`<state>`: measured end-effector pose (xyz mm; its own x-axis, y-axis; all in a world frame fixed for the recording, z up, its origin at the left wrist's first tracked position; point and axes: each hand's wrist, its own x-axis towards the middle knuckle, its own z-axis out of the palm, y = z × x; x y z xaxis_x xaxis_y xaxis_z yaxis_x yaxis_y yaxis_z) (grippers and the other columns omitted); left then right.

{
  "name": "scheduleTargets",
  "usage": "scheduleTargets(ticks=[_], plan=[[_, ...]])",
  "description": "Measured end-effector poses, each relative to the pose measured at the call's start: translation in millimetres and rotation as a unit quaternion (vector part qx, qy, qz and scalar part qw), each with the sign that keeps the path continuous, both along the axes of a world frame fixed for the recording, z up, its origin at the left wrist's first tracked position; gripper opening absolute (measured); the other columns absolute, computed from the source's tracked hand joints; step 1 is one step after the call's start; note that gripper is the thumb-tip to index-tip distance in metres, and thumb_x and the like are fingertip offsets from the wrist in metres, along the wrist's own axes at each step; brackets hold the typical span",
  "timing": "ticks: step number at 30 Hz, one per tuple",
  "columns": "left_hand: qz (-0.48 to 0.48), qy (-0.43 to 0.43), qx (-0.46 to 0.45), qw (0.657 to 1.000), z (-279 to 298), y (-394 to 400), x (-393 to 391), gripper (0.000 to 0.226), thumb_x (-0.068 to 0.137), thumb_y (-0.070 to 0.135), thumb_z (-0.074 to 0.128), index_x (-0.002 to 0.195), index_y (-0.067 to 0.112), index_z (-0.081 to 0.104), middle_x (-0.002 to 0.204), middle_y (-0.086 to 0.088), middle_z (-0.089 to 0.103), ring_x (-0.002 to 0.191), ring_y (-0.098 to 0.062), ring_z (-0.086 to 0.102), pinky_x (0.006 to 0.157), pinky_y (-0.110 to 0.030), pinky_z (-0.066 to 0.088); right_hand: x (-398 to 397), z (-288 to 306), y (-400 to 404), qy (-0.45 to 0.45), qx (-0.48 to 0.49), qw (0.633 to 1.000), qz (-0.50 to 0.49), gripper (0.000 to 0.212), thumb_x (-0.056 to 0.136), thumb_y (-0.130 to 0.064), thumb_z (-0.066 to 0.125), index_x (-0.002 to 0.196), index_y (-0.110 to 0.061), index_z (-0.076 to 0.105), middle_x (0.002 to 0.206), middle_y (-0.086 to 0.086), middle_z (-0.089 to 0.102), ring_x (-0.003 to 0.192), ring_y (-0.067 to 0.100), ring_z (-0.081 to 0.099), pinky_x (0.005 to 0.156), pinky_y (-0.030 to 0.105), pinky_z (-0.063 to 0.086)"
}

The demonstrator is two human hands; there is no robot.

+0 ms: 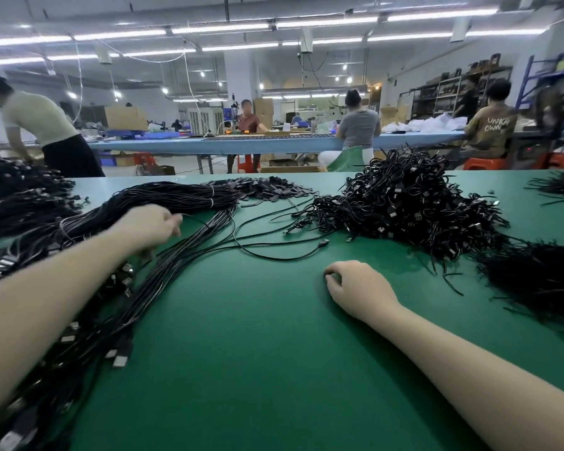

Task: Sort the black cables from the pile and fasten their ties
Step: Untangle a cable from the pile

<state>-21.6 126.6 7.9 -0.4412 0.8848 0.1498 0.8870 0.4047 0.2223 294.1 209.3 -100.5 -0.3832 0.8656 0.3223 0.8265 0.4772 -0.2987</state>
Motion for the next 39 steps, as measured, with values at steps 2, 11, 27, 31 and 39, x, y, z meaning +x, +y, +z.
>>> scheduleTargets(ticks=[2, 11, 27, 31, 39], plan=[[-0.032, 0.013, 0.037, 0.999, 36, 0, 9, 0.043, 0.105, 0.032, 0.032, 0.089, 0.014, 0.067, 0.092, -0.017, 0.064, 0.067, -0.024, 0.059, 0.068, -0.032, 0.050, 0, -1, 1, 0.012, 0.006, 1.000, 0.000, 0.031, 0.095, -0.031, 0.043, 0.119, -0.027, 0.063, 0.120, 0.000, 0.062, 0.109, 0.022, 0.057, 0.085, 0.032, 0.049], [-0.221, 0.087, 0.195, 0.951, 127, 20, 137, 0.030, 0.101, 0.034, 0.042, 0.108, 0.010, 0.059, 0.098, -0.005, 0.058, 0.070, -0.011, 0.047, 0.055, -0.019, 0.031, 5, 27, 4, 0.270, 0.047, 0.960, 0.066, 0.062, 0.092, -0.037, 0.058, 0.147, -0.026, 0.031, 0.147, -0.004, 0.041, 0.132, 0.012, 0.039, 0.108, 0.031, 0.034], [-0.334, -0.408, 0.002, 0.850, 3, 59, 190, 0.020, 0.094, 0.032, 0.060, 0.110, 0.020, 0.057, 0.069, 0.006, 0.047, 0.047, -0.005, 0.038, 0.047, -0.020, 0.033, 118, 86, 51, 0.292, 0.094, 0.950, -0.063, 0.051, 0.094, -0.056, 0.040, 0.069, -0.013, 0.045, 0.054, -0.003, 0.042, 0.046, 0.010, 0.039, 0.044, 0.028, 0.027], [-0.297, -0.316, -0.071, 0.898, 10, 51, 147, 0.010, 0.097, 0.025, 0.056, 0.105, 0.020, 0.059, 0.082, 0.002, 0.053, 0.061, -0.010, 0.043, 0.058, -0.023, 0.038, 118, 83, 50, 0.032, -0.011, 0.979, -0.199, 0.046, 0.096, -0.053, 0.039, 0.095, -0.009, 0.052, 0.099, 0.016, 0.058, 0.090, 0.034, 0.057, 0.076, 0.041, 0.049], [-0.351, -0.173, 0.092, 0.915, 32, 50, 156, 0.003, 0.087, 0.029, 0.066, 0.086, 0.031, 0.067, 0.072, 0.021, 0.066, 0.066, 0.009, 0.057, 0.060, -0.010, 0.042, 11, 128, -6, 0.023, -0.045, 0.988, 0.147, 0.030, 0.086, -0.055, 0.059, 0.084, -0.025, 0.063, 0.071, -0.010, 0.069, 0.058, 0.005, 0.064, 0.055, 0.019, 0.051]])
